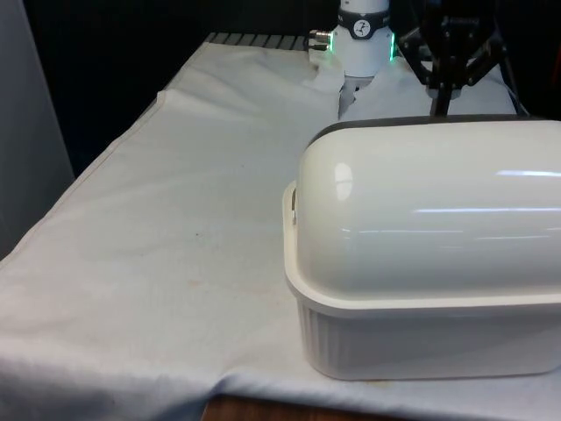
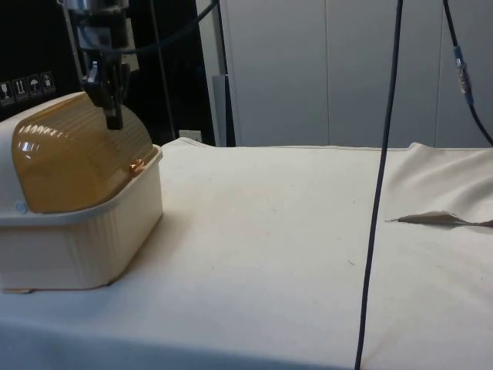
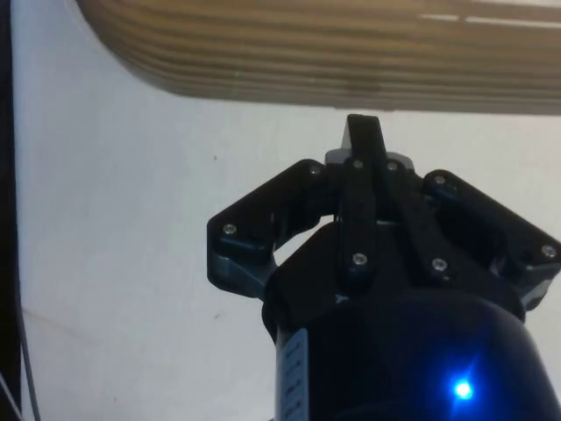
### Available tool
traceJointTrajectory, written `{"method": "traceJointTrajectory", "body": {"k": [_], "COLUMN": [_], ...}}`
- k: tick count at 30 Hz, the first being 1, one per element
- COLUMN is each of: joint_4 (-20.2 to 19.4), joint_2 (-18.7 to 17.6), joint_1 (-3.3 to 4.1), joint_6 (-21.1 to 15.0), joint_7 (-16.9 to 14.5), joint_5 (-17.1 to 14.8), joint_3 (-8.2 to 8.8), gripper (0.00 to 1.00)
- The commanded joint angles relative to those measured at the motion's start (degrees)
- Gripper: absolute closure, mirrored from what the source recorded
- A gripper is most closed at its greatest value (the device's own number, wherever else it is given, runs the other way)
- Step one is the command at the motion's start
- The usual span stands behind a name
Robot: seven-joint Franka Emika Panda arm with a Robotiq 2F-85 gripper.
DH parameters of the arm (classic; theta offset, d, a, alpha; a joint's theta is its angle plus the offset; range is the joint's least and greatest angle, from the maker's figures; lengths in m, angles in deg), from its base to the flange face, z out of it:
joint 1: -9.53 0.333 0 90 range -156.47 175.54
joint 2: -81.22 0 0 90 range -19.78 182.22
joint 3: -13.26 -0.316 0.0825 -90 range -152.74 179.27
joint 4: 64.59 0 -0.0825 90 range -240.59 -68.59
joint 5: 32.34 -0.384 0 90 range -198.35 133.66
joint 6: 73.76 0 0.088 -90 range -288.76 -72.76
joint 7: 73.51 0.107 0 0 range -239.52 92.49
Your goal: Open the lid, then close it.
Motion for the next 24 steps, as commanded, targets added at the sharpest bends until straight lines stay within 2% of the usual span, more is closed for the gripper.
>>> {"method": "traceJointTrajectory", "body": {"k": [1,9,18,19,21,24], "joint_4": [-0.57,-0.86,-2.23,-1.09,-3.61,-5.21], "joint_2": [0.34,0.23,1.26,0.34,2.23,3.5], "joint_1": [-0.06,-0.06,0.23,0.06,0.29,0.34], "joint_6": [0.57,3.38,4.58,4.93,4.41,4.24], "joint_7": [-0.4,-0.92,-0.86,-0.92,-0.86,-0.92], "joint_5": [-0.4,-0.29,0.29,0.0,0.57,0.74], "joint_3": [-0.17,-0.34,-0.34,-0.34,-0.34,-0.46], "gripper": [1.0,1.0,1.0,1.0,1.0,1.0]}}
